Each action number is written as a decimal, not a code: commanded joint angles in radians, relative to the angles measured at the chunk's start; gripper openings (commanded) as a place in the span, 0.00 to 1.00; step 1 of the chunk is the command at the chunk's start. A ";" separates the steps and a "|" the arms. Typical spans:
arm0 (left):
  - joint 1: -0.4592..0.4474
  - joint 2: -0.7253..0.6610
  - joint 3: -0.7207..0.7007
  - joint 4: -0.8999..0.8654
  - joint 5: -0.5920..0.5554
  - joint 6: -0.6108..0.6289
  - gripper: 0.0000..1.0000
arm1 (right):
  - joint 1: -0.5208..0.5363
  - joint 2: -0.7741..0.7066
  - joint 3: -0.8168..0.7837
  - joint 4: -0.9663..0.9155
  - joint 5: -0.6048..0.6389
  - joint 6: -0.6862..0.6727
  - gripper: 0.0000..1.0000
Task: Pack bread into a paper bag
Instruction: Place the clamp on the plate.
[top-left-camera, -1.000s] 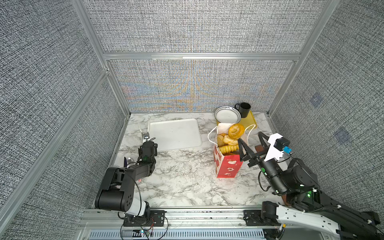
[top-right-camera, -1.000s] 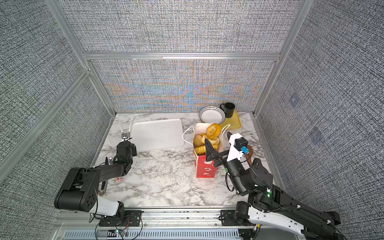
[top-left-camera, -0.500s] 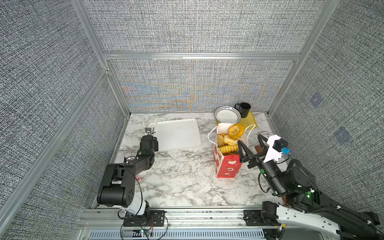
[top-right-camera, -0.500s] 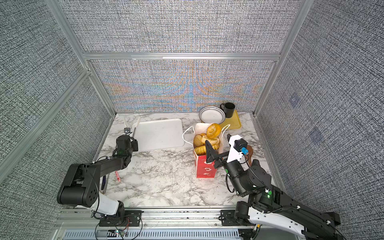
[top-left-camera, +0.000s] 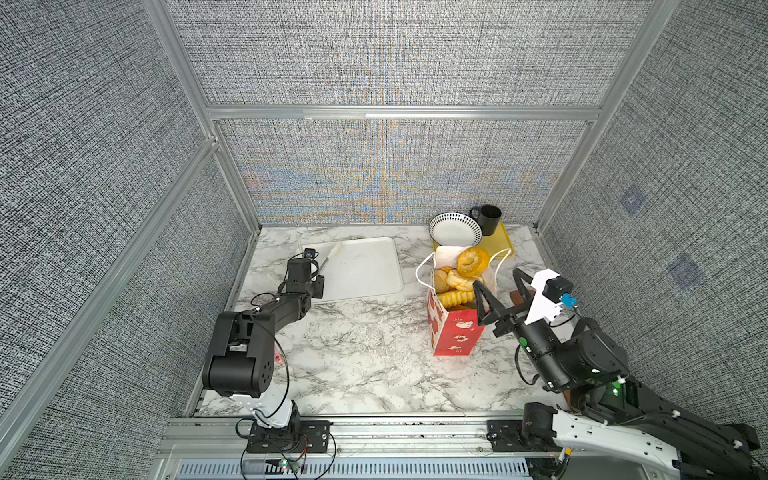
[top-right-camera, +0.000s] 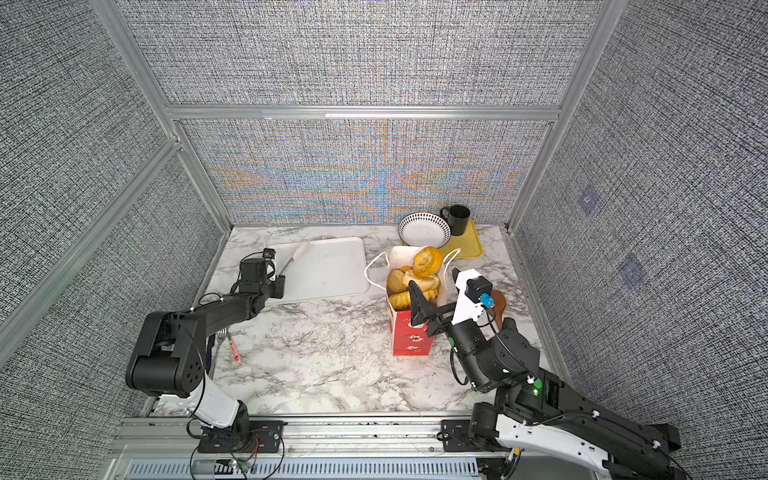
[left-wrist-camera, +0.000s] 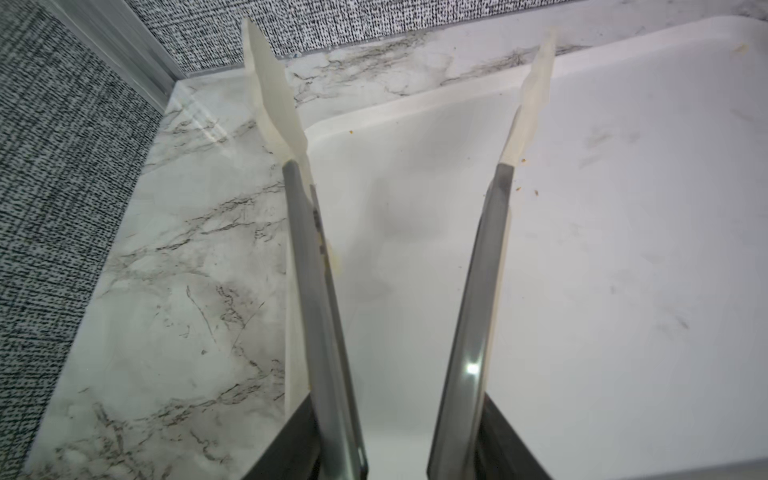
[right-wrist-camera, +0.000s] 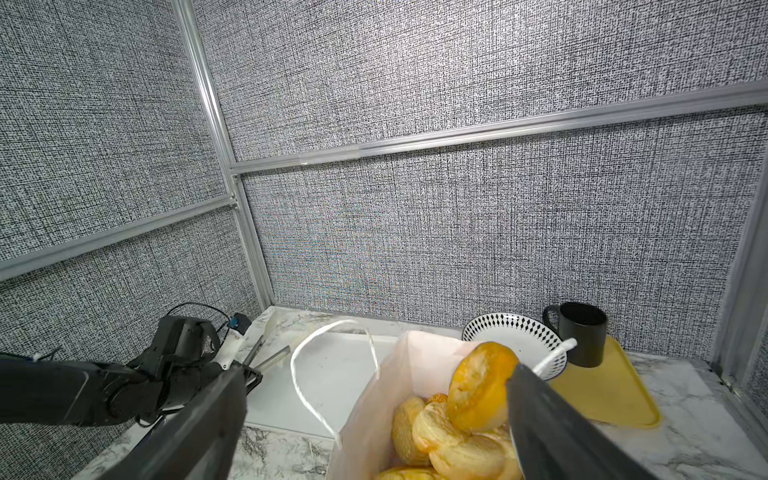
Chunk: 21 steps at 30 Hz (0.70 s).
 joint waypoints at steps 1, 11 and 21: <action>0.001 0.042 0.068 -0.103 0.035 0.011 0.54 | 0.000 -0.008 0.015 -0.013 -0.004 0.016 0.99; 0.000 0.138 0.231 -0.339 0.088 0.026 0.68 | 0.000 -0.032 0.020 -0.027 -0.001 0.023 0.99; 0.008 -0.101 0.064 -0.160 0.027 -0.014 0.74 | -0.001 -0.032 0.014 -0.032 -0.005 0.024 0.99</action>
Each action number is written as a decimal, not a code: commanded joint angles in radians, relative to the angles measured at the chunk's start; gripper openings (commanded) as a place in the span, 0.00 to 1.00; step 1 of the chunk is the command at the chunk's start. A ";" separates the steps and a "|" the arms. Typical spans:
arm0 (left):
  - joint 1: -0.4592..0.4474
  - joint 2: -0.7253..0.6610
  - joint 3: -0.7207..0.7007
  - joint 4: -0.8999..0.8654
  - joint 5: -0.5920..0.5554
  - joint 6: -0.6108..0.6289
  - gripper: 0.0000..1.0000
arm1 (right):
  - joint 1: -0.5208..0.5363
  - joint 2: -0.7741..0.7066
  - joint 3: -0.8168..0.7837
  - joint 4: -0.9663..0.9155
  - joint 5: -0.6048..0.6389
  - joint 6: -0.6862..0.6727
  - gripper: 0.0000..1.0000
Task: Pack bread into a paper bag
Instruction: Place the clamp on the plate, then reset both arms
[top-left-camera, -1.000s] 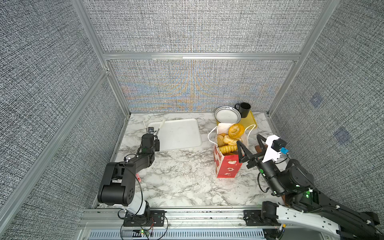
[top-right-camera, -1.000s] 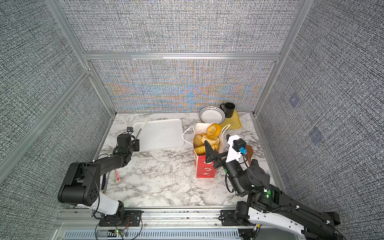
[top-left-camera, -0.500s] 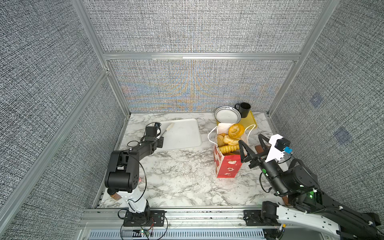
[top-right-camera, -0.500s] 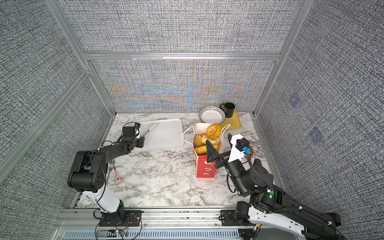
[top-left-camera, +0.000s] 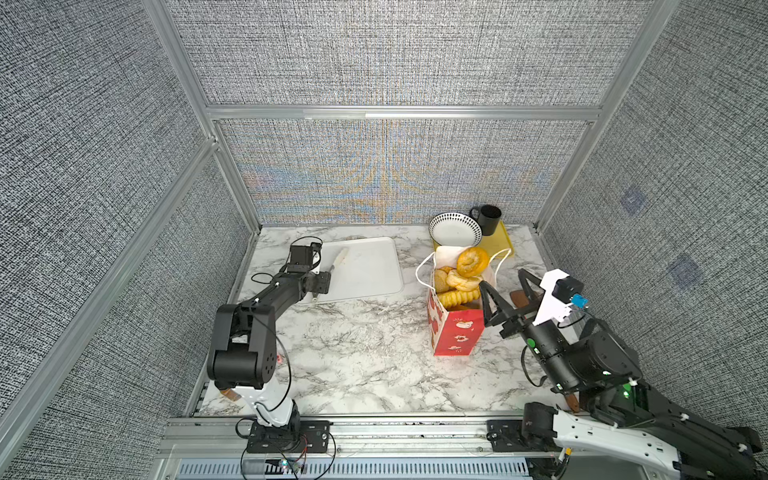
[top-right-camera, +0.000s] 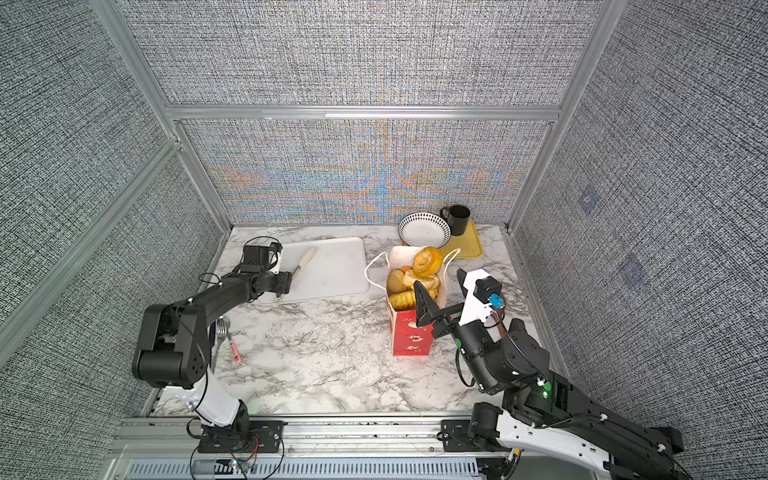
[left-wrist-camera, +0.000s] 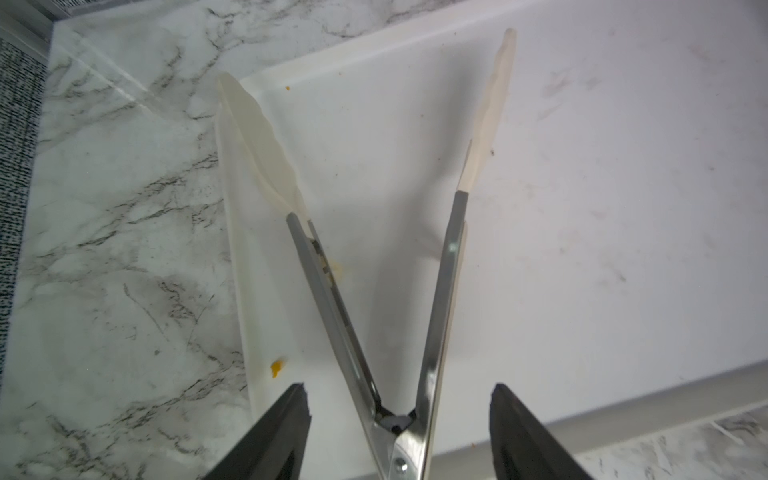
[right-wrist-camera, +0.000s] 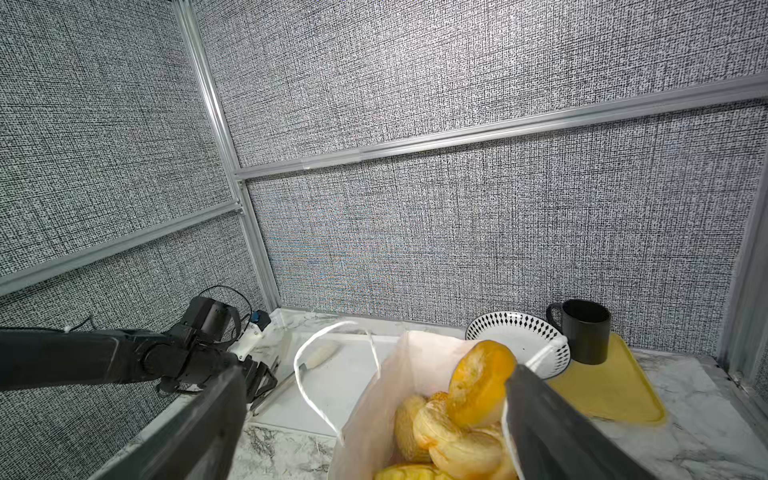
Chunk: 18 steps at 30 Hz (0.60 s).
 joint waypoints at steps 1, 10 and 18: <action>0.012 -0.097 -0.095 0.162 -0.074 -0.033 0.74 | 0.000 -0.008 -0.005 0.007 -0.003 0.007 0.99; 0.069 -0.245 -0.364 0.481 -0.180 -0.133 0.73 | -0.002 -0.085 -0.024 0.003 0.064 0.014 0.99; -0.026 -0.127 -0.507 0.826 -0.397 -0.112 0.71 | -0.002 -0.104 -0.017 -0.042 0.173 0.025 0.99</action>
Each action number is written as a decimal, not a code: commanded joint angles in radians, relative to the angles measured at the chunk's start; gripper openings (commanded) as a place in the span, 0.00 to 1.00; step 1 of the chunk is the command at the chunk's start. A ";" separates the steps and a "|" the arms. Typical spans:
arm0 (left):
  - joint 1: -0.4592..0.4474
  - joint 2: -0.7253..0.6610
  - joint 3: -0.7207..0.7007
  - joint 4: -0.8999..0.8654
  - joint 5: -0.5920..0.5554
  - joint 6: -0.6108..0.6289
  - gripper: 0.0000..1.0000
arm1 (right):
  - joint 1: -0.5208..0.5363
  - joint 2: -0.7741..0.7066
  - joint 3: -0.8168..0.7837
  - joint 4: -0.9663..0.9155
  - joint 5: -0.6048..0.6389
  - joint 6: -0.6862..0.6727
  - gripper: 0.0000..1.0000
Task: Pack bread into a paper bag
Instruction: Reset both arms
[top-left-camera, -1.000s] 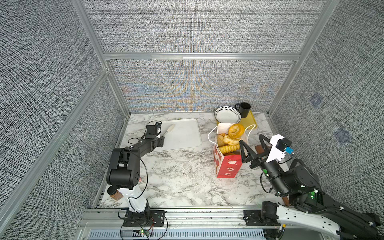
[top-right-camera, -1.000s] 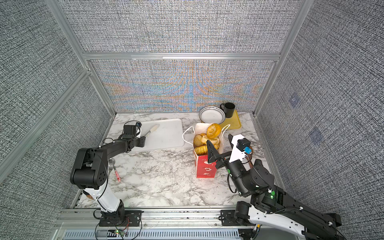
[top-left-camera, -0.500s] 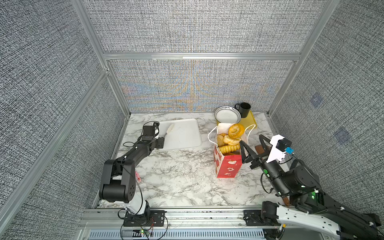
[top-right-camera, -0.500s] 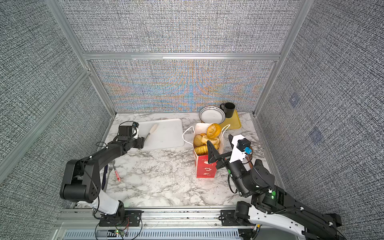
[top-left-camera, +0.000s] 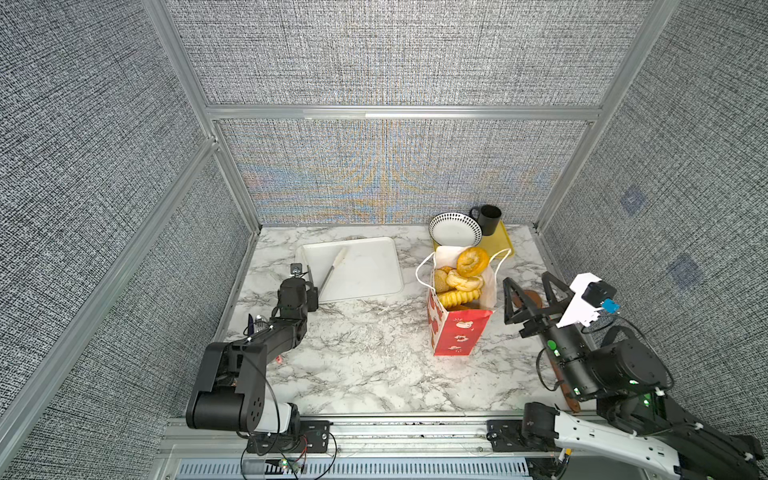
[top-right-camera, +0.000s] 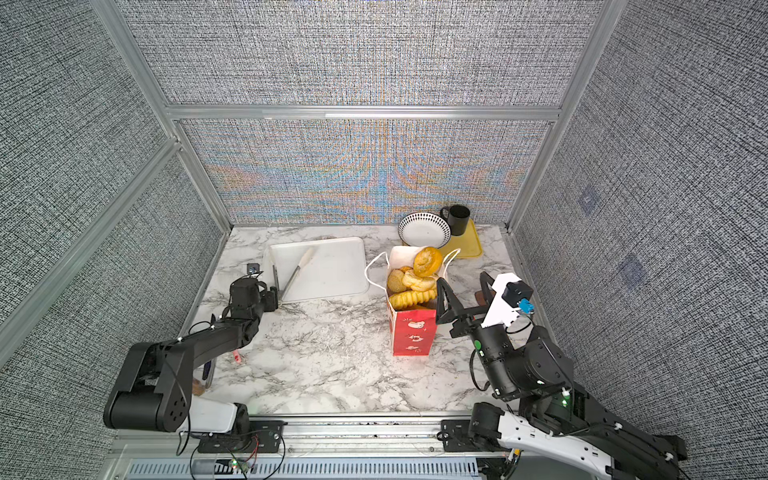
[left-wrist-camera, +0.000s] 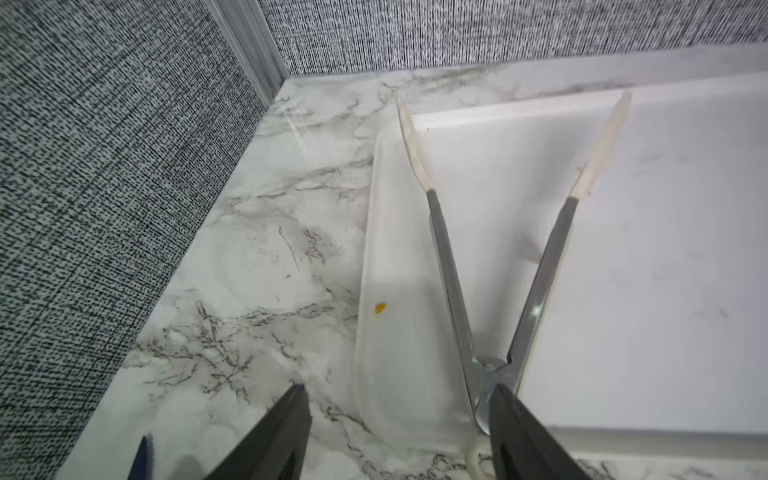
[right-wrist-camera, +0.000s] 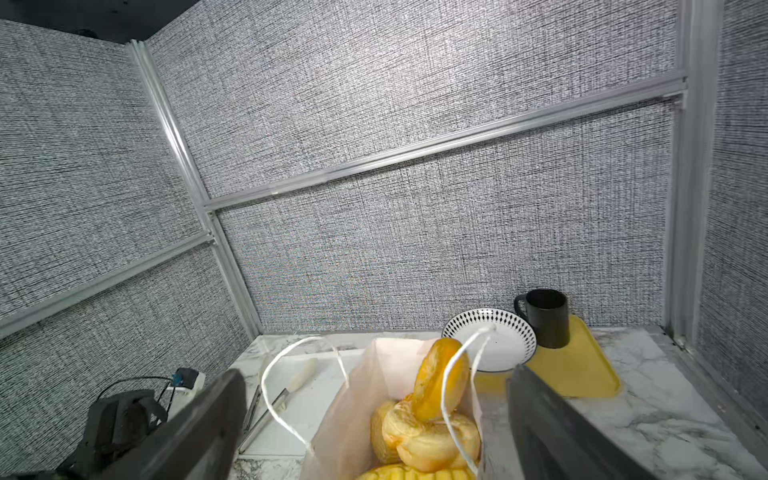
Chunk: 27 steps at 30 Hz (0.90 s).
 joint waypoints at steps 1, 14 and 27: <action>-0.007 0.043 -0.057 0.275 -0.109 0.002 0.71 | 0.000 0.002 -0.007 -0.007 0.066 -0.002 0.99; 0.026 0.003 -0.050 0.192 -0.052 -0.024 1.00 | -0.057 0.001 -0.116 0.093 0.434 -0.056 0.99; 0.026 0.003 -0.049 0.191 -0.052 -0.024 1.00 | -0.803 0.163 -0.342 0.297 0.037 0.038 0.99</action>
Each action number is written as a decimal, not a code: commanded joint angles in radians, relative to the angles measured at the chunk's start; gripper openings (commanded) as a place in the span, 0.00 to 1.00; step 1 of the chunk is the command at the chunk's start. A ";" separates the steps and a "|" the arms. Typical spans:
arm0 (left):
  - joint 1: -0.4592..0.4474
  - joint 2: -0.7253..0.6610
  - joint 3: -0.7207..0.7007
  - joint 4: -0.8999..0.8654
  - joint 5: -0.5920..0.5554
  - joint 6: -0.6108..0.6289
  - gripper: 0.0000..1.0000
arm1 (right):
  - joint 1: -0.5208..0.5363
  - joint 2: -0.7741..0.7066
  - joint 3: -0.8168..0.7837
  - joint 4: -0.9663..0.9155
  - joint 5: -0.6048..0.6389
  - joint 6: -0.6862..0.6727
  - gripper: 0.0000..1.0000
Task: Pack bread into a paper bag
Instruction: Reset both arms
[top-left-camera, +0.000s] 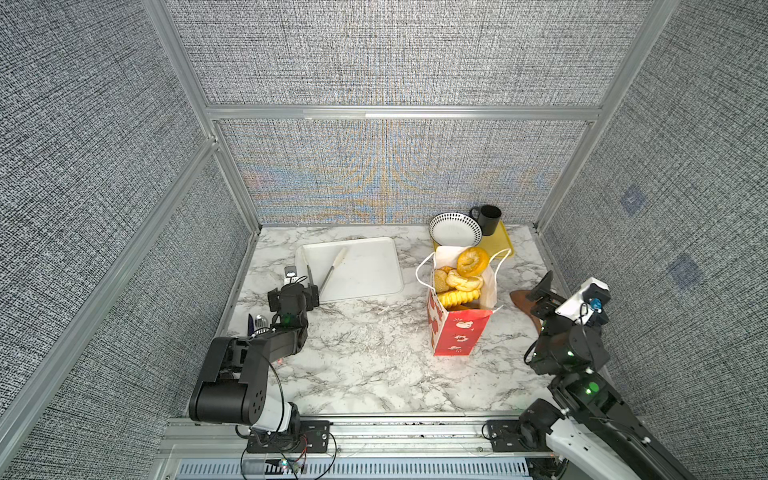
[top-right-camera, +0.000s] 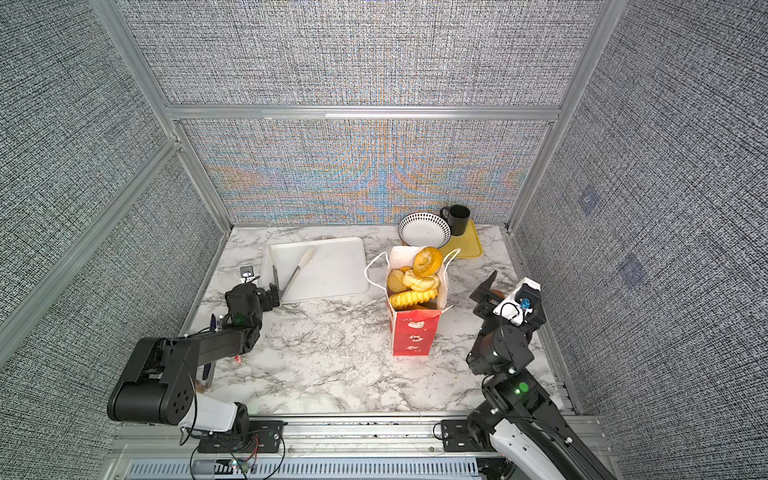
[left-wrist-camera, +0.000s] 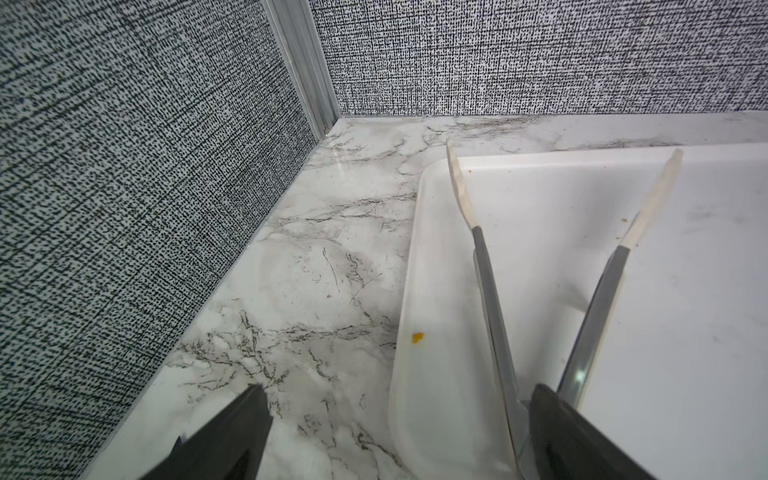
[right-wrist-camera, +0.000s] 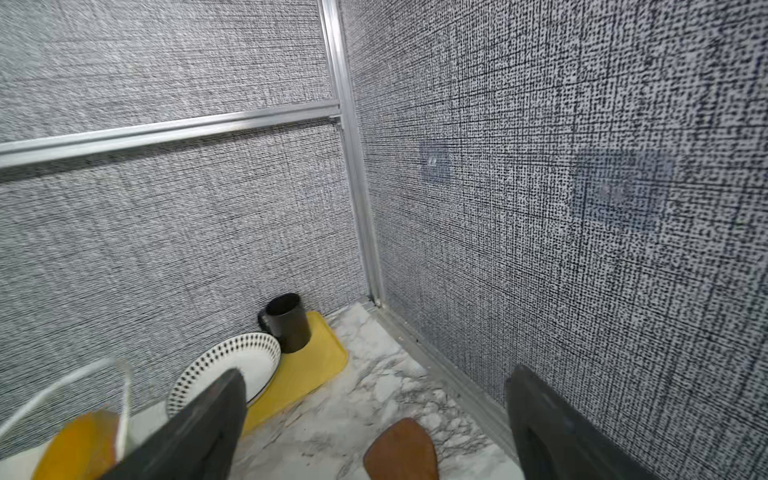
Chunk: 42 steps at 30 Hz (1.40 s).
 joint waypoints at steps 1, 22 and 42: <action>-0.001 -0.004 0.001 0.029 0.005 -0.003 1.00 | -0.186 0.109 -0.030 -0.012 -0.204 0.164 0.99; -0.001 -0.004 0.001 0.030 0.005 -0.003 1.00 | -0.339 0.802 -0.287 0.810 -0.773 -0.008 0.99; -0.001 -0.004 0.001 0.030 0.005 -0.003 1.00 | -0.422 0.961 -0.312 1.014 -0.946 -0.037 0.99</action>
